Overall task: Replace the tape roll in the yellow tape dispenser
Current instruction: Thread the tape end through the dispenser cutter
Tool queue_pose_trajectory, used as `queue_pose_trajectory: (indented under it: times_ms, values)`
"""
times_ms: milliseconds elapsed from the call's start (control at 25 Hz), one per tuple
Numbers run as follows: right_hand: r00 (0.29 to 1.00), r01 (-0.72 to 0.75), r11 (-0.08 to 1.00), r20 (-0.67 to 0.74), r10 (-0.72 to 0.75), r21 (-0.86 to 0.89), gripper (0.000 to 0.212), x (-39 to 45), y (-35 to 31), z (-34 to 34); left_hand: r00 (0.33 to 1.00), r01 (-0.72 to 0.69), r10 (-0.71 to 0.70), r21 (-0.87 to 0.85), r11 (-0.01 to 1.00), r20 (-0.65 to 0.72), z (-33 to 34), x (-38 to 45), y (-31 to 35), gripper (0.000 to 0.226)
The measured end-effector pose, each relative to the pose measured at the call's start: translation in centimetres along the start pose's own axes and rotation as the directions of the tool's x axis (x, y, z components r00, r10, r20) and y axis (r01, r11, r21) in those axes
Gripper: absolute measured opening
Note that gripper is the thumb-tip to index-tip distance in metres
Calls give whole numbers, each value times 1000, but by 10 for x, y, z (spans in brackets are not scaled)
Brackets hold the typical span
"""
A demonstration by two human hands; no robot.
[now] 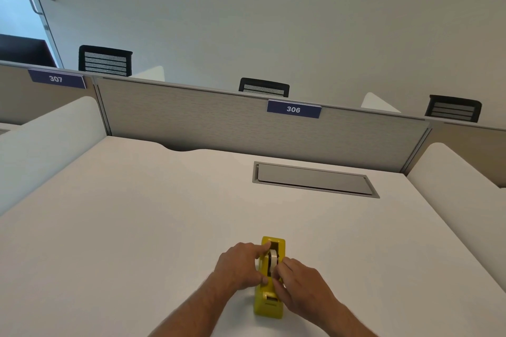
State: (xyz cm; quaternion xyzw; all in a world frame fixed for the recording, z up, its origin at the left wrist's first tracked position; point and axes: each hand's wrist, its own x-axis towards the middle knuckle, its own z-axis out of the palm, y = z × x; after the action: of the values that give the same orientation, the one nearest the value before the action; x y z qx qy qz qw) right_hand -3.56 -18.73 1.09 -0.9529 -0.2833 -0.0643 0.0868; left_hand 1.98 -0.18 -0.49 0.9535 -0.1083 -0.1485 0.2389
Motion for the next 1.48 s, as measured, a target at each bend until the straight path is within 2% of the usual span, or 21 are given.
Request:
queue_pose_trajectory:
  times_ms: [320,600,1000,1240,1480]
  values:
    - [997,-32,999,-65,33,14,32,-15,-7,0,1000,5,-5,13,1000,7,-1,-1,2,91]
    - [998,-40,997,-60,36,-59,13,-22,-24,-10,1000,-6,6,30,1000,10,-3,-3,4,88]
    - [993,21,996,-113,-31,-83,9,-33,-30,-8,1000,5,-6,41,999,16,-3,-4,6,87]
    - [981,-8,995,-192,-11,-97,27,-34,-39,-4,1000,20,-21,53,998,14,-1,-4,7,88]
    - [970,21,991,-238,-52,-133,27,-35,-38,-2,1000,20,-21,56,998,12,0,-3,7,88]
